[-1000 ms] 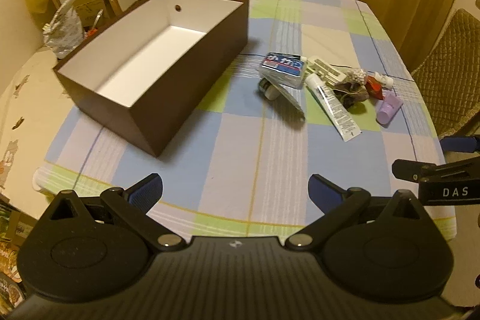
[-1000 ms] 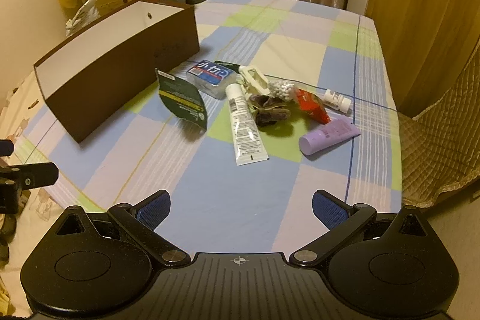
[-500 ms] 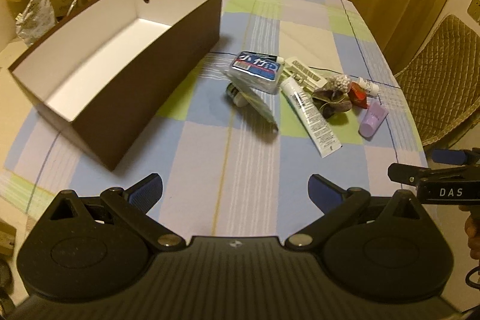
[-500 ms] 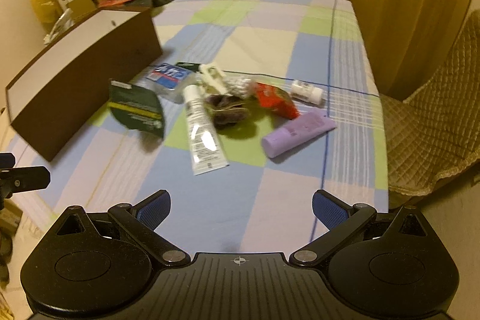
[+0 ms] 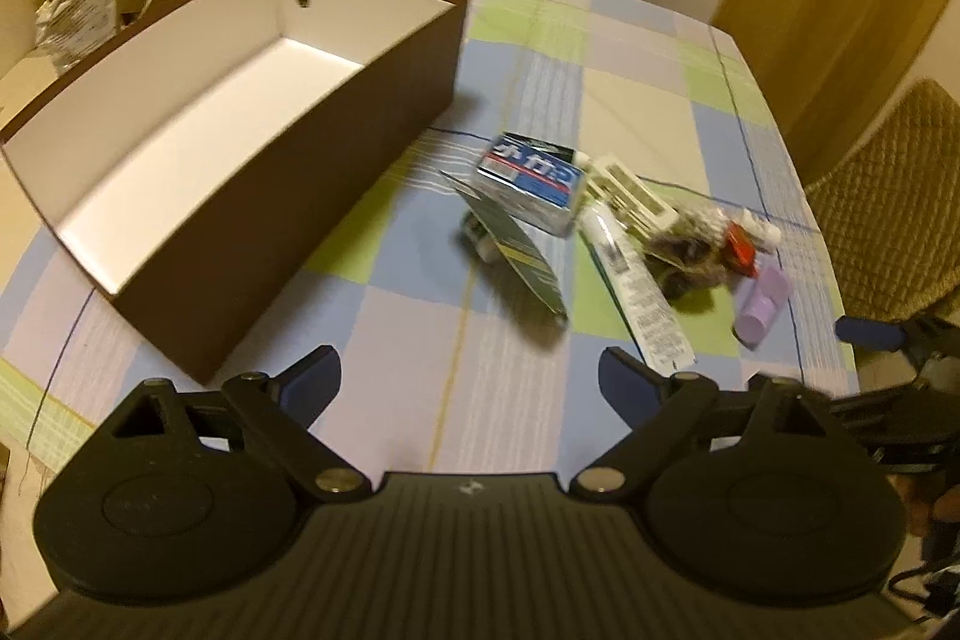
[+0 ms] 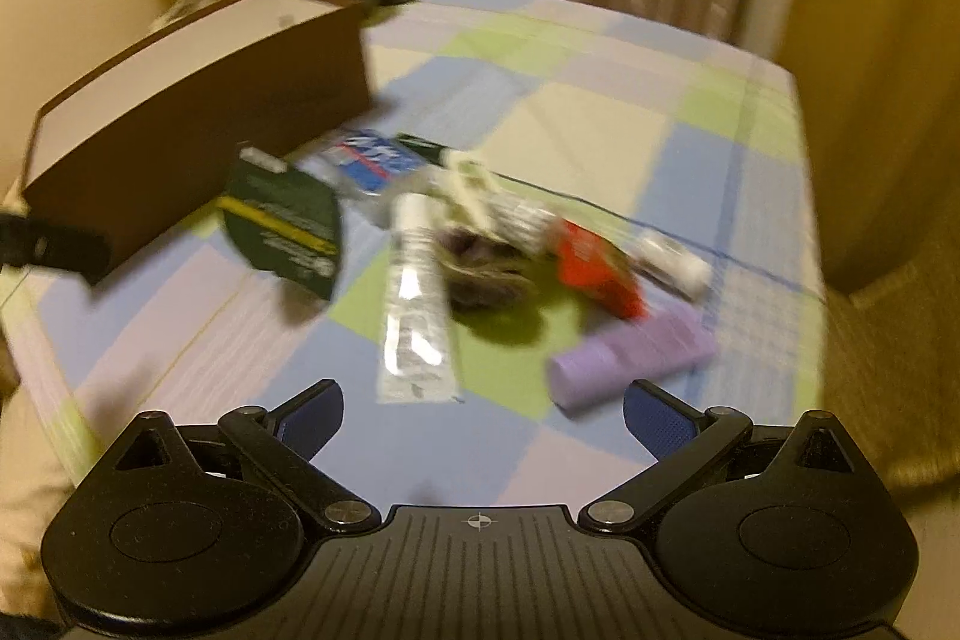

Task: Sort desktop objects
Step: 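Grasp the green carded jar with the left gripper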

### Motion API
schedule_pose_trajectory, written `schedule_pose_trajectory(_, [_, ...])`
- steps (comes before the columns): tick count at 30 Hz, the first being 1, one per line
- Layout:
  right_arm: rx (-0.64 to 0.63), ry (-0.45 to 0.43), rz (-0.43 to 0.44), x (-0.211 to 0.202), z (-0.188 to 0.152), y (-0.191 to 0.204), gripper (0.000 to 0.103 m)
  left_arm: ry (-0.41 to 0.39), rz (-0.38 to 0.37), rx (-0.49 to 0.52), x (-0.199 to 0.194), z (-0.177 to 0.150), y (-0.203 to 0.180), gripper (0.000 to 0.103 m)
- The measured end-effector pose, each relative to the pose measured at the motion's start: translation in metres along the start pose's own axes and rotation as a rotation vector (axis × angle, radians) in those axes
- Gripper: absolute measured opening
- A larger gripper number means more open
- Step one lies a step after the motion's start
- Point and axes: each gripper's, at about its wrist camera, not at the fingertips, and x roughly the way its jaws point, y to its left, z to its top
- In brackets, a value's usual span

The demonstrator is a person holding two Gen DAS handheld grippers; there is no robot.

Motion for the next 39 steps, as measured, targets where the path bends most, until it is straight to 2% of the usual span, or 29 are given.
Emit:
schedule_pose_trajectory(2, [-0.079, -0.016, 0.039, 0.009, 0.003, 0.012, 0.103, -0.001, 0.015, -0.017, 0.001, 0.002, 0.006, 0.091])
schedule_pose_trajectory(5, [-0.201, -0.018, 0.087, 0.025, 0.006, 0.032, 0.073, 0.009, 0.030, -0.046, 0.004, 0.001, 0.013, 0.091])
schedule_pose_trajectory(8, [-0.266, -0.014, 0.113, 0.038, 0.008, 0.043, 0.073, 0.023, 0.042, -0.077, 0.010, 0.001, 0.018, 0.091])
schedule_pose_trajectory(10, [-0.285, -0.019, 0.105, 0.041, 0.009, 0.045, 0.073, 0.028, 0.016, -0.101, 0.015, 0.003, 0.020, 0.091])
schedule_pose_trajectory(13, [-0.245, -0.006, 0.093, 0.045, 0.009, 0.034, 0.073, 0.020, -0.028, -0.118, 0.026, 0.007, 0.016, 0.090])
schedule_pose_trajectory(18, [-0.158, 0.003, 0.027, 0.040, 0.010, 0.001, 0.073, 0.011, -0.066, -0.097, 0.062, 0.017, -0.002, 0.083])
schedule_pose_trajectory(19, [-0.142, 0.007, 0.013, 0.038, 0.010, -0.006, 0.074, 0.011, -0.070, -0.099, 0.070, 0.019, -0.004, 0.081])
schedule_pose_trajectory(22, [-0.088, 0.024, -0.035, 0.034, 0.006, -0.028, 0.074, 0.003, -0.072, -0.091, 0.094, 0.026, -0.010, 0.061])
schedule_pose_trajectory(24, [-0.048, 0.041, -0.055, 0.031, 0.001, -0.043, 0.074, 0.028, -0.055, -0.087, 0.110, 0.029, -0.012, 0.034])
schedule_pose_trajectory(26, [-0.012, 0.056, -0.073, 0.030, -0.003, -0.054, 0.074, 0.051, -0.059, -0.085, 0.122, 0.030, -0.011, 0.023])
schedule_pose_trajectory(28, [0.015, 0.064, -0.084, 0.029, -0.007, -0.061, 0.074, 0.029, -0.089, -0.052, 0.120, 0.030, -0.011, 0.016])
schedule_pose_trajectory(29, [0.025, 0.067, -0.087, 0.029, -0.009, -0.064, 0.074, 0.015, -0.105, -0.020, 0.116, 0.031, -0.012, 0.008])
schedule_pose_trajectory(30, [0.034, 0.070, -0.089, 0.029, -0.010, -0.066, 0.074, 0.009, -0.107, 0.026, 0.112, 0.032, -0.013, 0.005])
schedule_pose_trajectory(33, [0.052, 0.076, -0.085, 0.030, -0.011, -0.070, 0.074, 0.010, -0.039, 0.236, 0.099, 0.032, -0.022, 0.000])
schedule_pose_trajectory(35, [0.054, 0.074, -0.084, 0.030, -0.009, -0.071, 0.074, 0.026, 0.024, 0.446, 0.090, 0.026, -0.033, 0.000])
schedule_pose_trajectory(37, [0.050, 0.069, -0.083, 0.031, -0.008, -0.071, 0.074, 0.041, 0.122, 0.710, 0.084, 0.010, -0.048, 0.000])
schedule_pose_trajectory(39, [0.050, 0.065, -0.081, 0.031, -0.007, -0.071, 0.074, 0.084, 0.159, 0.903, 0.083, -0.008, -0.058, 0.001])
